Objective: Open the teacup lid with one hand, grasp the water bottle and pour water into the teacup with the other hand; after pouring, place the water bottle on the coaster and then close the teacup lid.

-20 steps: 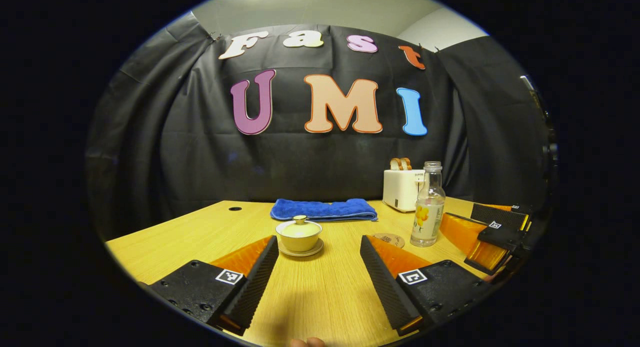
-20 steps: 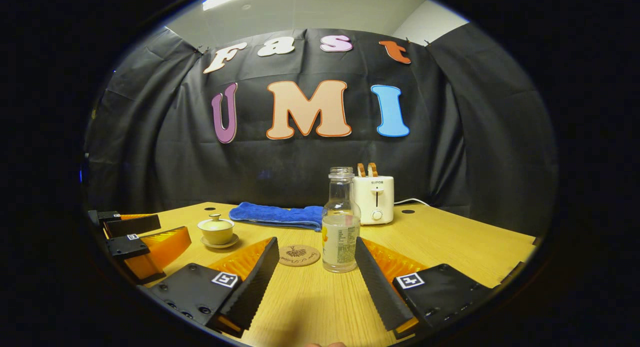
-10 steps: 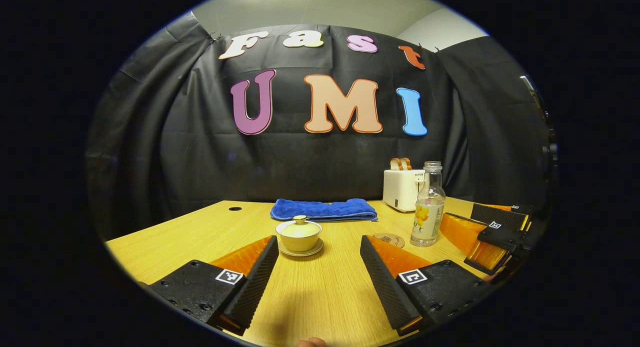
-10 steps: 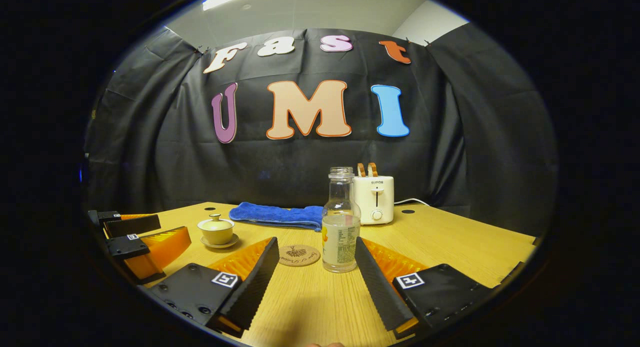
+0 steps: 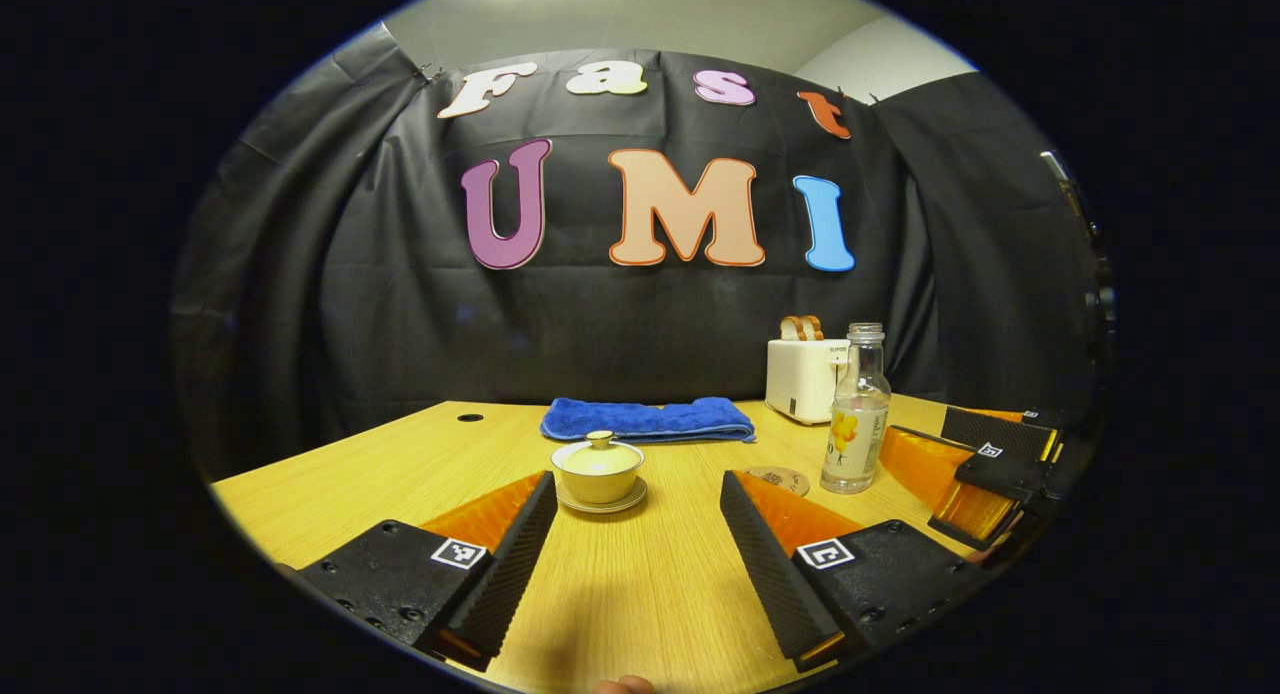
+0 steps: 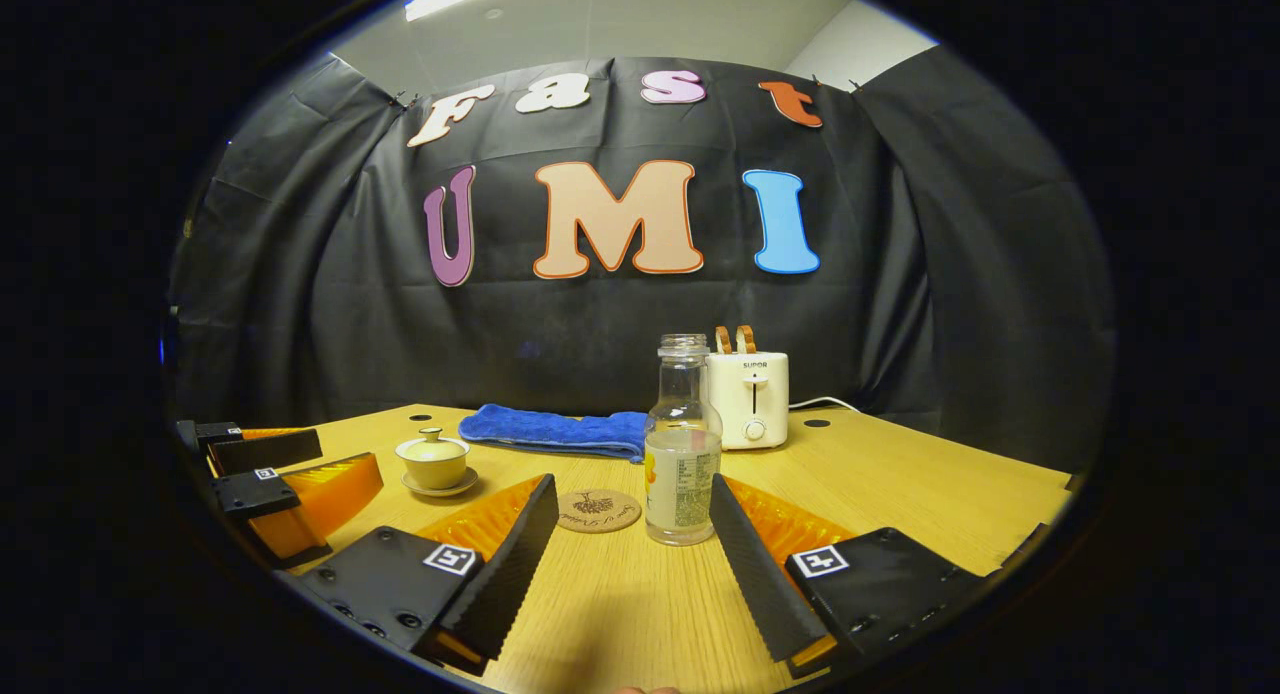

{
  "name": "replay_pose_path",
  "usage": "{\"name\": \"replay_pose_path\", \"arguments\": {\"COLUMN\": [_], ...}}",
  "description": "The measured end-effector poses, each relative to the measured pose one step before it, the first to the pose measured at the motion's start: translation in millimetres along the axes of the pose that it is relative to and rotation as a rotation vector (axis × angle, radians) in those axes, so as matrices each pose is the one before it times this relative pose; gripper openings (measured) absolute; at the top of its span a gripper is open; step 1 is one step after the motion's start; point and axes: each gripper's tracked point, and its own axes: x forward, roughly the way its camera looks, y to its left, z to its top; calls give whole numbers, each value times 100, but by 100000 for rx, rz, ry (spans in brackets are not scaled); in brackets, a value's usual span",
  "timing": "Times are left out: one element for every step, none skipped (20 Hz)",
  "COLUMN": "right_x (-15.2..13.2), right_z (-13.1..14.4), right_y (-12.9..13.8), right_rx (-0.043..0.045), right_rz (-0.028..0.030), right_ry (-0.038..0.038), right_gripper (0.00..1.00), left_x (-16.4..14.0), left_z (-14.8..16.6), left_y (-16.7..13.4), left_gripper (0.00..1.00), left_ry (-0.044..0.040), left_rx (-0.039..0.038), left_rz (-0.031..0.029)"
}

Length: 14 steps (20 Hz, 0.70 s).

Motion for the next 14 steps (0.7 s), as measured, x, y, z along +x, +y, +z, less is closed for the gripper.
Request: {"name": "replay_pose_path", "arguments": {"right_x": [-78, 36, 0, 35, 31, 7, -42, -4, 34, -23, -10, 103, 142, 185], "right_z": [-20, 25, -6, 78, -192, 9, 24, -35, -82, -3, 1, 45, 26, 90], "right_y": [-3, -12, 40, 101, 120, 161, 180, 260, 311, 118, -109, -296, -437, -67], "right_rx": [-1, 7, -22, 121, -22, 89, 34, 70, 132, -29, -88, 78, 66, -95], "right_rz": [4, 0, 25, 254, 1041, 1093, 1295, 2103, 2135, 1749, 925, 55, -116, 990], "right_ry": [-37, 29, 4, 144, 155, 97, 119, 132, 180, 42, -84, 111, -48, 47], "right_gripper": [97, 98, 97, 98, 97, 94, 94, 94, 94, 97, 98, 98, 98, 98], "left_x": [-22, 8, 6, 39, 45, 147, 255, 460, 614, 760, 905, 977, 1104, 1150], "left_z": [11, 35, -100, 139, -110, -32, 45, 50, -158, 135, -279, -37, -172, -5], "left_y": [44, -14, 26, 108, 205, 149, 135, 139, -9, 67, 429, 276, 235, 32], "left_gripper": [96, 96, 96, 96, 96, 96, 96, 96, 96, 96, 96, 96, 96, 96], "left_ry": [-58, 119, 32, -292, 75, 330, -306, 248, 22, -266, 871, 385, 775, 181], "left_rx": [-6, -5, 2, -156, 114, 55, 94, 132, 111, 47, 233, -252, 124, 552], "left_rz": [-4, 17, 258, 502, 996, 702, 620, 538, -340, 298, 927, 605, 323, -718]}}
